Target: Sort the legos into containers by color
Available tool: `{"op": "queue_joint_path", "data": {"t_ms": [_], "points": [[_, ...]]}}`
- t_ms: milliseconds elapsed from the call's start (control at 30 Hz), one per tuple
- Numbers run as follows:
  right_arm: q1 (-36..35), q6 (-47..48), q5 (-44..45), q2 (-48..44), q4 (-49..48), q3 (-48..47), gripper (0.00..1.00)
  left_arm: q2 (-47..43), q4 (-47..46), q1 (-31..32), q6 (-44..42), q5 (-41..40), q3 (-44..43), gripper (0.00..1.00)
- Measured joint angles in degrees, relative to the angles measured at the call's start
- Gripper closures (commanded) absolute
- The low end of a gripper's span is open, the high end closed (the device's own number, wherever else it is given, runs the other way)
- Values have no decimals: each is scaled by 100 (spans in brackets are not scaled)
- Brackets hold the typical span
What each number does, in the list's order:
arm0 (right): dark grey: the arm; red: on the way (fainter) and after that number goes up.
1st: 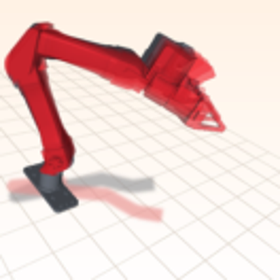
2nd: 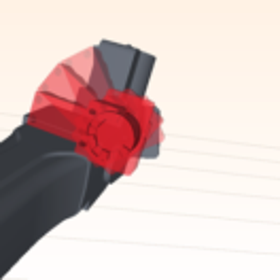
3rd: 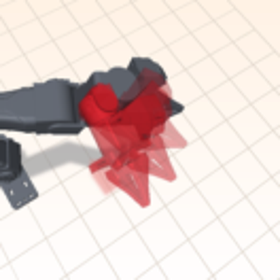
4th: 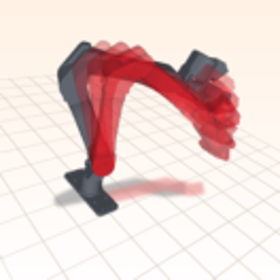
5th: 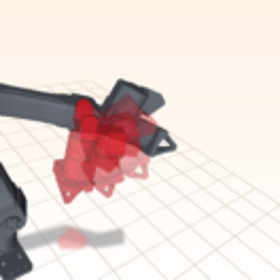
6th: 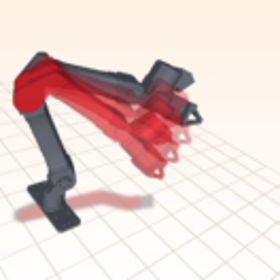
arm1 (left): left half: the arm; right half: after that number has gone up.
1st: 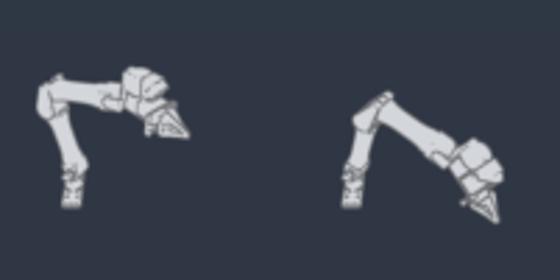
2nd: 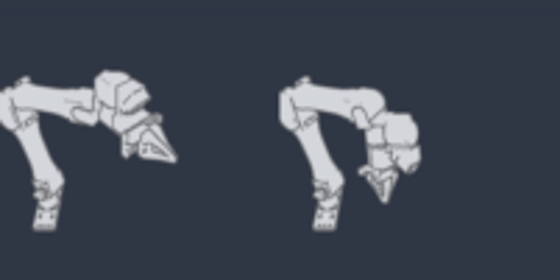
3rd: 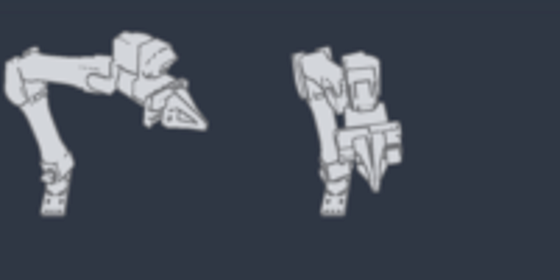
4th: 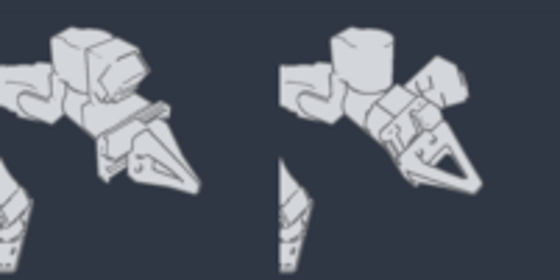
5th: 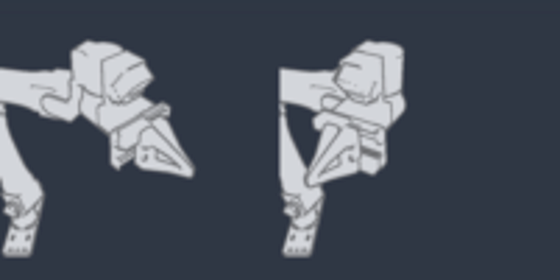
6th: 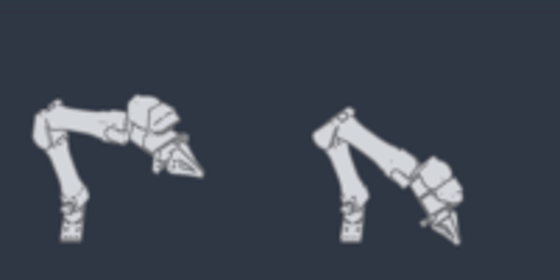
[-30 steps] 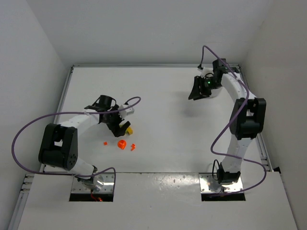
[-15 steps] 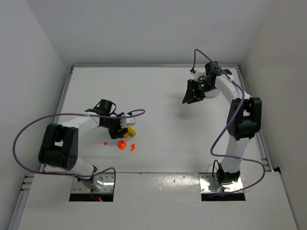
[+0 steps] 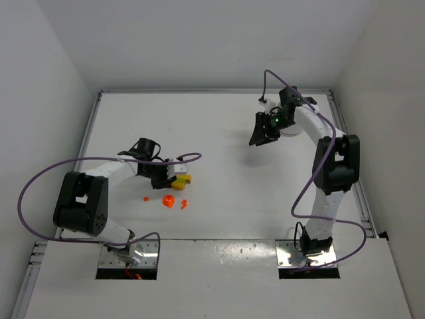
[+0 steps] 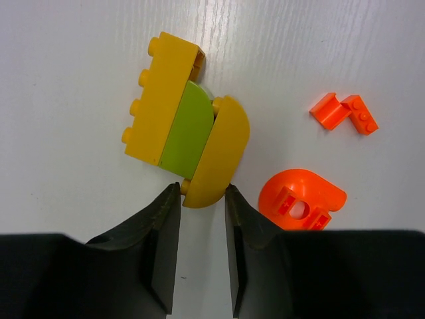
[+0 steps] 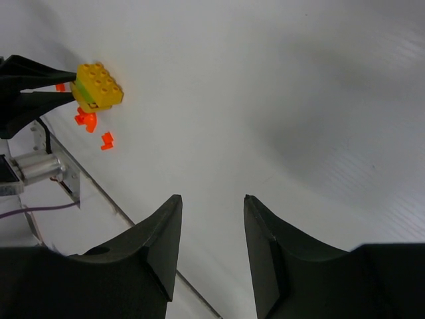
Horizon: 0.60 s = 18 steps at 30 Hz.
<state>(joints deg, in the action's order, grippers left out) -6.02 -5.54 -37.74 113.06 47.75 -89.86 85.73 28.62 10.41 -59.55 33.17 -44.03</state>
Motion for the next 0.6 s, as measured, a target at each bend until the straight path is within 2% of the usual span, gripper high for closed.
{"op": "queue_joint_path", "data": {"t_ms": [300,467,600], "points": [[-289,-643,-1132,221,-614,490,51,-57,24,0,9,50,0,92],[-817,-1193,-1773,691,-1071,490,47,-341,44,39,120,94,0,99],[-1303,-1185,-1768,833,-1110,483,47,-476,44,109,317,225,-15,100]]}}
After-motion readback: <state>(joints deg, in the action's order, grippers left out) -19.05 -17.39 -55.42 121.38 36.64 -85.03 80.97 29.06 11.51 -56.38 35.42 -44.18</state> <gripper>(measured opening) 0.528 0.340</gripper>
